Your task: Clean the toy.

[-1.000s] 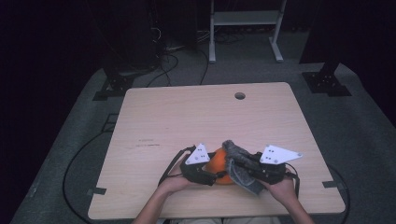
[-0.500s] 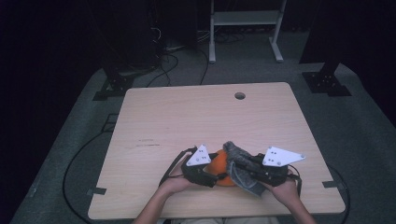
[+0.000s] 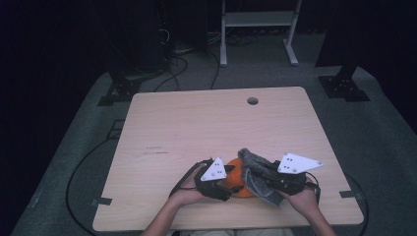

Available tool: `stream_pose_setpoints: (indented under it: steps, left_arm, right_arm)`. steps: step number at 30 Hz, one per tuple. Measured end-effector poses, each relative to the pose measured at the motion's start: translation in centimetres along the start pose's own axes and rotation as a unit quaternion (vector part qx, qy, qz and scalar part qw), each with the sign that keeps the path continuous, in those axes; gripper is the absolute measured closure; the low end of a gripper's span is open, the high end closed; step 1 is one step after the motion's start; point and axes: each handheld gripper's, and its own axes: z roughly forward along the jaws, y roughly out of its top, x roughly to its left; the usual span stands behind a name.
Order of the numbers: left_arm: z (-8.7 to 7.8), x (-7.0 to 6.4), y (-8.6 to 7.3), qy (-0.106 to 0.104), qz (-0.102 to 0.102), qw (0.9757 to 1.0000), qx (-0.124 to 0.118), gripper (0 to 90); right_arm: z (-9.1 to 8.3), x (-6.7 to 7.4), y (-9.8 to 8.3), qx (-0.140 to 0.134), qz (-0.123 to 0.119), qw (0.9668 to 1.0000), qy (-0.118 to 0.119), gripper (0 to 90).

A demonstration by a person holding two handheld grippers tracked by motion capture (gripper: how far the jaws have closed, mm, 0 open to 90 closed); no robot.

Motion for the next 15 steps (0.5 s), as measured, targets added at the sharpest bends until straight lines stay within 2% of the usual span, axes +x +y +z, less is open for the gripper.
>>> stream_pose_setpoints:
  steps: [2, 4, 5, 8, 10, 12, 15]
  left_arm:
    - [-0.2, 0.0, 0.0, 0.011, 0.008, 0.9999, 0.004, 26.3]
    - [0.0, 0.3, 0.0, 0.022, 0.0, 0.9997, 0.007, 17.3]
    - [0.1, 0.3, 0.0, 0.017, -0.005, 0.9998, 0.007, 15.9]
    - [0.2, 0.0, -0.3, 0.008, 0.0, 0.9999, 0.01, 27.0]
    - [0.2, 0.1, -0.2, 0.006, -0.001, 0.9999, 0.012, 31.0]
    - [0.2, 0.1, -0.2, 0.005, -0.002, 0.9999, 0.01, 32.9]
    - [0.1, 0.1, -0.2, 0.003, 0.002, 0.9999, 0.011, 32.9]
  right_arm:
    - [0.5, 0.7, 0.2, -0.001, -0.004, 0.9998, 0.021, 76.8]
    - [0.8, 0.8, 0.2, 0.0, -0.005, 0.9997, 0.025, 76.9]
    - [0.9, 0.8, 0.3, 0.0, -0.004, 0.9996, 0.027, 76.9]
    - [1.0, 0.8, 0.3, 0.006, -0.011, 0.9997, 0.022, 76.8]
    - [1.0, 0.2, 0.2, 0.004, 0.001, 0.9997, 0.024, 76.8]
    - [0.7, -1.0, -0.3, -0.006, 0.026, 0.9994, 0.023, 76.8]
    - [0.0, -2.8, -1.4, -0.002, 0.063, 0.998, -0.002, 76.8]
